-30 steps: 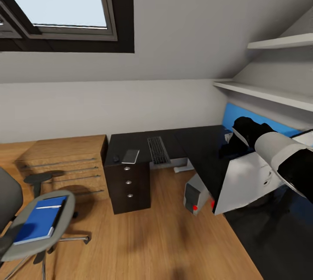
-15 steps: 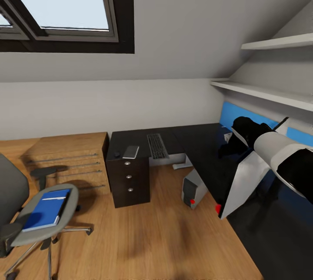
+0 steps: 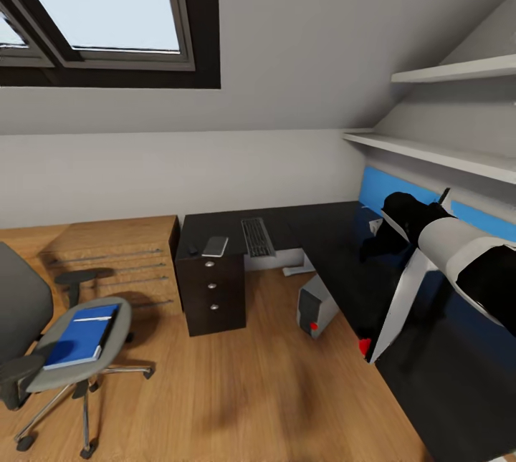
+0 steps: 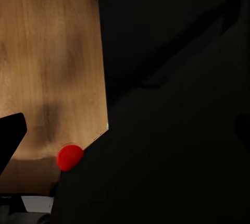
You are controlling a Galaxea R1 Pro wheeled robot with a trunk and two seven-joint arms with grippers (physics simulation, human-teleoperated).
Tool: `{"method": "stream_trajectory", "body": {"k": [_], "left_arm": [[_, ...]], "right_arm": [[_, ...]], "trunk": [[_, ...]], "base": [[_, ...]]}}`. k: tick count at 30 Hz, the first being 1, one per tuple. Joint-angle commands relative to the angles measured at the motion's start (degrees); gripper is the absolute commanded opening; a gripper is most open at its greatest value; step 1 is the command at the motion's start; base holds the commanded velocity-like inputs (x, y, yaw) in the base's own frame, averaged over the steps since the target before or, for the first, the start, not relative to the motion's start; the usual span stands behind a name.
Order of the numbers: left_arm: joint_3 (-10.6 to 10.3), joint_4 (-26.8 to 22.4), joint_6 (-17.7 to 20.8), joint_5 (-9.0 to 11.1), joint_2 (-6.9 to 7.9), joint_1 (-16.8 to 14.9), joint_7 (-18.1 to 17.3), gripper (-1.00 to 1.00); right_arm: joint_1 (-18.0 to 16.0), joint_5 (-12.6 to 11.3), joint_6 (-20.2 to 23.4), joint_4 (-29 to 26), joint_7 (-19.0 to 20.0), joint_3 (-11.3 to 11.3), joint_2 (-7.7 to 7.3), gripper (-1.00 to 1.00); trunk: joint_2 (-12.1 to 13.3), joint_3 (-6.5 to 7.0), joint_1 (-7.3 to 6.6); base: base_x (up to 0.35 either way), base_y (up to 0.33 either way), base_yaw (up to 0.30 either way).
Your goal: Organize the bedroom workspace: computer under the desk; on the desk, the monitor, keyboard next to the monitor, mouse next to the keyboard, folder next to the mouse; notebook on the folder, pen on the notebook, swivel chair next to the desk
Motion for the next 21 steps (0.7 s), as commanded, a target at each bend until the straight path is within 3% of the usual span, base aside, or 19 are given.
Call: {"method": "stream_trajectory", "body": {"k": [1, 15, 21], "left_arm": [[-0.5, 0.0, -0.2, 0.5, 0.07, -0.1, 0.4, 1.00], [-0.4, 0.0, -0.2, 0.5, 0.06, -0.1, 0.4, 1.00], [-0.5, 0.0, -0.2, 0.5, 0.05, -0.1, 0.5, 1.00]], "right_arm": [[-0.1, -0.2, 0.2, -0.1, 0.2, 0.5, -0.05, 1.00], [-0.1, -0.1, -0.1, -0.3, -0.1, 0.4, -0.05, 1.00], [-0.1, -0.1, -0.3, -4.7, -2.1, 0.0, -0.56, 1.00]], "trunk": [[-0.1, -0.14, 0.03], [-0.1, -0.14, 0.03], [-0.1, -0.14, 0.03]], "base": [[-0.111, -0.054, 0.000], [-0.015, -0.007, 0.000], [0.000, 0.000, 0.000]]}}
